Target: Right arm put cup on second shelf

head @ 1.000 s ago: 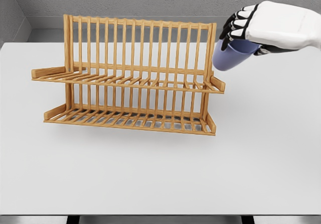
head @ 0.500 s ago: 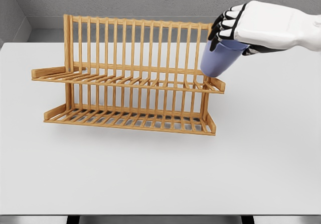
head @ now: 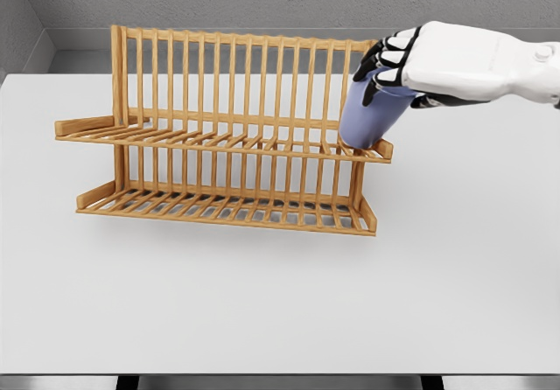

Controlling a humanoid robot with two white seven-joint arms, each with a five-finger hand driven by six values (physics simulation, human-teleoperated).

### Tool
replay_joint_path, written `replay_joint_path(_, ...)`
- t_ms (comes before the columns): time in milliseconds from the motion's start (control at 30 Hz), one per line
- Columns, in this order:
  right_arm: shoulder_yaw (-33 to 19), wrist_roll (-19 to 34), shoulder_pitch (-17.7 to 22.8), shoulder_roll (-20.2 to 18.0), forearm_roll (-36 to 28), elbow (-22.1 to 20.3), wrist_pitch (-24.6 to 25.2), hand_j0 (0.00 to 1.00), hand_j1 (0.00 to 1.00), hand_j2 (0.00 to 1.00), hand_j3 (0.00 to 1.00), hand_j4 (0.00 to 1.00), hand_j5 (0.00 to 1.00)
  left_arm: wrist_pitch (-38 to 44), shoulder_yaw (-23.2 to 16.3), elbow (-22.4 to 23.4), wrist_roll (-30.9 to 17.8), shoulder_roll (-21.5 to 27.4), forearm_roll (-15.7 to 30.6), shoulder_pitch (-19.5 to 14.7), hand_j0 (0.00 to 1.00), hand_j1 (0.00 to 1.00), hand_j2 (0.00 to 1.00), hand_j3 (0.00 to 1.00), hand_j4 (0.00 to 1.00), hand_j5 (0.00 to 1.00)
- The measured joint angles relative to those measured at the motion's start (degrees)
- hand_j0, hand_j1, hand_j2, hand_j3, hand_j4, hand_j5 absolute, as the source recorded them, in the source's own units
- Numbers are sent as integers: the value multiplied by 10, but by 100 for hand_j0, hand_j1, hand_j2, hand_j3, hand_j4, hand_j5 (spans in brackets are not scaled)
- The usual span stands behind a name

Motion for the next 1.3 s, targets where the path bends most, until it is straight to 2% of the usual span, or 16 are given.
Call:
replay_joint_path(167,0,0,5,-13,-12,0,0,59,59,59,59,59,59,0,0,0,0,0,0,0,100,100,100,100,100,100)
replay_joint_path(400,5,0,6,-11,-32,-1,0,61,61,61,61,61,61,0,0,0,0,0,0,0,100,100,100,100,100,100)
replay_joint_path(533,8,0,11,-12,-44,-1,0,68,68,68,68,68,68,0,0,0,0,0,0,0,100,100,100,100,100,100)
replay_joint_path(833,34,0,9,-8,-65,0,0,70,70,70,70,70,70,0,0,0,0,0,0,0,100,100,100,100,100,100)
replay_joint_path(867,40,0,10,-7,-65,0,0,74,74,74,74,74,74,0,0,0,0,0,0,0,100,100,100,100,100,100)
replay_joint_path(933,49,1,8,-8,-66,0,-1,98,98,98,98,98,98,0,0,0,0,0,0,0,100,100,100,100,100,100)
replay_joint_path(1067,33,1,-13,-8,-69,0,0,100,100,100,100,100,100,0,0,0,0,0,0,0,100,100,100,100,100,100)
replay_joint_path(1133,15,1,-10,-9,-74,0,-1,100,100,100,100,100,100,0,0,0,0,0,0,0,100,100,100,100,100,100)
replay_joint_path(1200,-6,1,3,-16,-80,1,-1,100,100,100,100,100,100,0,0,0,0,0,0,0,100,100,100,100,100,100)
replay_joint_path(1233,-16,0,42,-27,-85,4,1,100,100,100,100,100,100,0,0,0,0,0,0,0,100,100,100,100,100,100)
replay_joint_path(1300,-64,1,157,-33,-80,38,0,100,100,100,100,100,100,0,0,0,0,0,0,0,100,100,100,100,100,100)
